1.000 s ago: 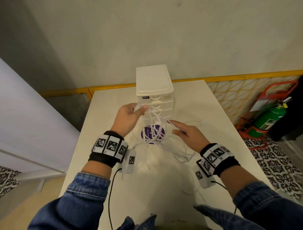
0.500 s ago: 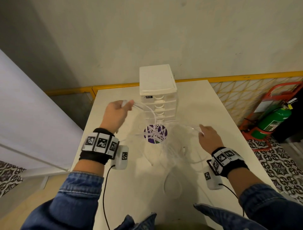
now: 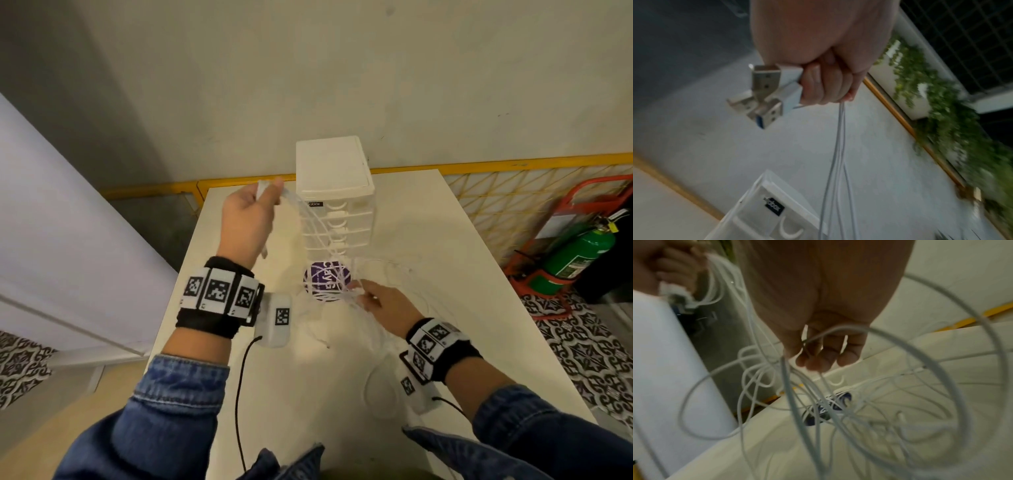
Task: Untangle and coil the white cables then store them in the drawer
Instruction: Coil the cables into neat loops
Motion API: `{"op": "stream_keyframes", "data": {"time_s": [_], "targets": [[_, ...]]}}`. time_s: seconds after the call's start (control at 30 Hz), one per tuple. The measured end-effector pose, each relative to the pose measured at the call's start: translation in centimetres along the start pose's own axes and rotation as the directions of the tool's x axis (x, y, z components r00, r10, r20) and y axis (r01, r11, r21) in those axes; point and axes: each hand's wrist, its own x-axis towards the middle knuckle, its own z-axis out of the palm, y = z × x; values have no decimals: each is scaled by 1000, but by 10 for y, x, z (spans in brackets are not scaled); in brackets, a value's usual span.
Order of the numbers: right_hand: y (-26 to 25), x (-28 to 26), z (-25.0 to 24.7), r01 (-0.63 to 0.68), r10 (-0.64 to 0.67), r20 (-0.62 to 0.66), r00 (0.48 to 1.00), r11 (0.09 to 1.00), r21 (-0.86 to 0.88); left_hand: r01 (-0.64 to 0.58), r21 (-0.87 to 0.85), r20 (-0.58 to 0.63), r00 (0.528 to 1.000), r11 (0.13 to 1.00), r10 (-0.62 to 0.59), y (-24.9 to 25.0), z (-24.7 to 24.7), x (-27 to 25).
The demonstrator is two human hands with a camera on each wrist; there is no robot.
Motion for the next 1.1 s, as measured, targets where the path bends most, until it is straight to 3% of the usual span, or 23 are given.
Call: {"op": "stream_keyframes", "data": {"time_s": [0.17, 0.3, 0.37, 0.43, 0.5, 0.57, 0.7, 0.8, 0.9, 1.0, 1.1], "targets": [[36, 1, -29, -95, 128, -236, 963, 985, 146, 55, -5, -145, 988, 998, -55, -20, -27, 7], [58, -9, -47, -189, 205, -192, 960, 977, 99, 99, 8, -173, 980, 995, -96, -31, -39, 11], [52, -6, -46, -191, 191, -137, 972, 982, 13, 113, 38, -107, 988, 993, -108, -31, -32, 9], [33, 2, -44, -99, 91, -190, 978, 995, -32, 102, 92, 16, 994, 991, -104, -28, -19, 2], [1, 7, -47, 37, -18, -267, 964, 997, 66, 68, 142, 136, 987, 988, -88, -22, -4, -4], [-35, 10, -50, 183, -121, -257, 959, 956, 230, 54, 139, 233, 969, 989, -85, -16, 11, -10], [-77, 18, -43, 280, -236, -166, 957, 901, 332, 86, 64, 432, 896, 994, -105, -3, 26, -19], [-75, 24, -50, 269, -188, -244, 951, 894, 359, 40, 159, 531, 839, 987, -119, -4, 21, -21], [-77, 26, -73, 337, -201, -373, 906, 876, 346, 7, 282, 622, 760, 959, -188, -19, 17, -27], [-88, 30, -88, 412, -267, -420, 867, 858, 306, 155, 180, 733, 638, 971, -237, -26, 22, -39], [-84, 33, -77, 364, -304, -341, 889, 922, 129, 314, -106, 783, 611, 943, -116, -17, 26, -42]]}}
